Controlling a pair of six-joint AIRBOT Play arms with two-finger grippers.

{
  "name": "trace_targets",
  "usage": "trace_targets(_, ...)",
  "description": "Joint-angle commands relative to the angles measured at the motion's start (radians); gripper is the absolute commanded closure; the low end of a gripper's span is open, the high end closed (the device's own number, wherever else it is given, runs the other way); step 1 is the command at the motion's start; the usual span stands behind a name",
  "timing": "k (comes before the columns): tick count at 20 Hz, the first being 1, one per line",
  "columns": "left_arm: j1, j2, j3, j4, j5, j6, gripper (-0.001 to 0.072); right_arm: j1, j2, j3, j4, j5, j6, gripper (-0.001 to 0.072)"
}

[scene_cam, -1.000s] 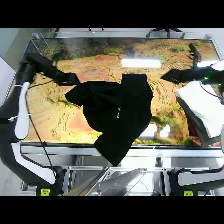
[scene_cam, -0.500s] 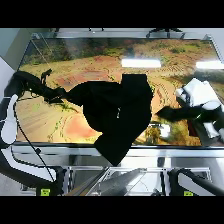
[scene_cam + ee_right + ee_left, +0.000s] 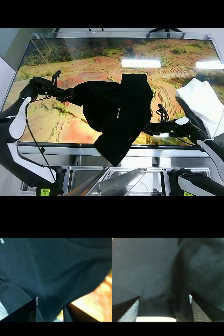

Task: Fold the shirts.

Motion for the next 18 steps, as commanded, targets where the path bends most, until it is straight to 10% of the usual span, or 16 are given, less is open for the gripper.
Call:
trace_targets(1, -0.003, -0.076, 0.095, 0.066, 0.154, -0.019, 0.0013, 0.028, -0.02, -0.008, 0.079, -0.052, -0.063, 0.0349)
trace_targets(3, 0.014, -0.078, 0.154, 0.093, 0.215, -0.031, 0.0013, 0.028, -0.021, -0.008, 0.079, -0.053, -0.063, 0.0368)
trace_targets(4, 0.029, -0.07, 0.185, 0.091, 0.239, -0.032, 0.0013, 0.028, -0.021, -0.008, 0.079, -0.052, -0.063, 0.0535)
trace_targets(7, 0.064, -0.008, 0.246, 0.095, 0.272, -0.032, 0.0013, 0.028, -0.02, -0.008, 0.083, -0.048, -0.063, 0.0691)
trace_targets(18, 0.13, 0.011, -0.009, 0.048, 0.102, -0.001, 0.0013, 0.028, -0.02, -0.008, 0.09, -0.029, -0.07, 0.0692)
